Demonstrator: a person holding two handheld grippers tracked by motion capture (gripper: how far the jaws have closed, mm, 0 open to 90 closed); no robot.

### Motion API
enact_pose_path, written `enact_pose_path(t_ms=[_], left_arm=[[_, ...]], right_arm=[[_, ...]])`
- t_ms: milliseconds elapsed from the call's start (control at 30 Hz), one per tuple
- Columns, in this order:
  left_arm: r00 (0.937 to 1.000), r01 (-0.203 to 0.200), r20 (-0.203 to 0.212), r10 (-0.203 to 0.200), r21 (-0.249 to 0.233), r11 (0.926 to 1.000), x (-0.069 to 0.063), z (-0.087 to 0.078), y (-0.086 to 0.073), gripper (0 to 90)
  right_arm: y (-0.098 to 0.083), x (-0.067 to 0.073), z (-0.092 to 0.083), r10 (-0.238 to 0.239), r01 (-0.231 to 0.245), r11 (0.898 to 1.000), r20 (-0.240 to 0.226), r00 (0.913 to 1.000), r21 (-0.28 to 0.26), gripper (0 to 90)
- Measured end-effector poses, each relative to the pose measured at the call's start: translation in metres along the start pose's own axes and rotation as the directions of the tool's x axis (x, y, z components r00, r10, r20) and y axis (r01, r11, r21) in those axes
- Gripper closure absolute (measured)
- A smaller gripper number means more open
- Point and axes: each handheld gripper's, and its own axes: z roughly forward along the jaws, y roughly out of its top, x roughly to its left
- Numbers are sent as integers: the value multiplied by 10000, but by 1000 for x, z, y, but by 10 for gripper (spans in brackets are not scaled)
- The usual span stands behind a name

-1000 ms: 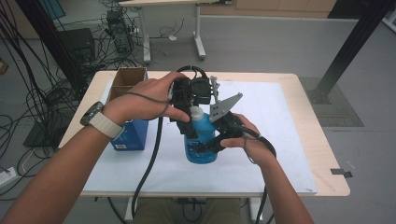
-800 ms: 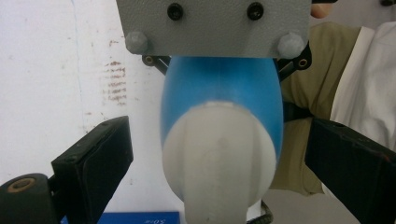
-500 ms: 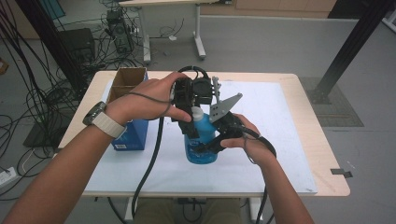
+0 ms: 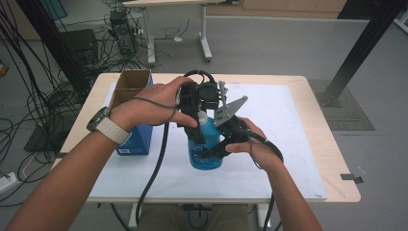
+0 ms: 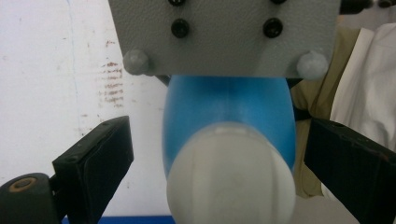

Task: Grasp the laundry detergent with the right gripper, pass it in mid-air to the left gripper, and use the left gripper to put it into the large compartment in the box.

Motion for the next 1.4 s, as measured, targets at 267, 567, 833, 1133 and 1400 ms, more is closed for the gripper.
enact_pose_path(t_ms=[267, 567, 833, 1133, 1400], left_arm=[[9999, -108, 78, 109, -41, 9999, 0, 7, 3, 91], [9997, -163, 189, 163, -13, 9999, 0, 11, 6, 110], [9995, -117, 281, 118, -40, 9999, 1, 14, 3, 127], [9994, -191, 274, 194, -105, 9998, 3, 14, 0, 140], [9994, -188, 292, 191, -94, 9998, 3, 15, 0, 142]], right_arm=[[2, 1, -1, 28, -28, 10000, -66, 10000, -25, 435], [2, 1, -1, -57, 57, 10000, 8, 10000, -71, 435], [1, 1, 0, -57, 57, 10000, 2, 10000, -70, 435], [1, 2, 0, 7, -9, 9999, -108, 9999, -134, 436], [1, 2, 0, 87, -90, 9998, -189, 9998, -175, 436]])
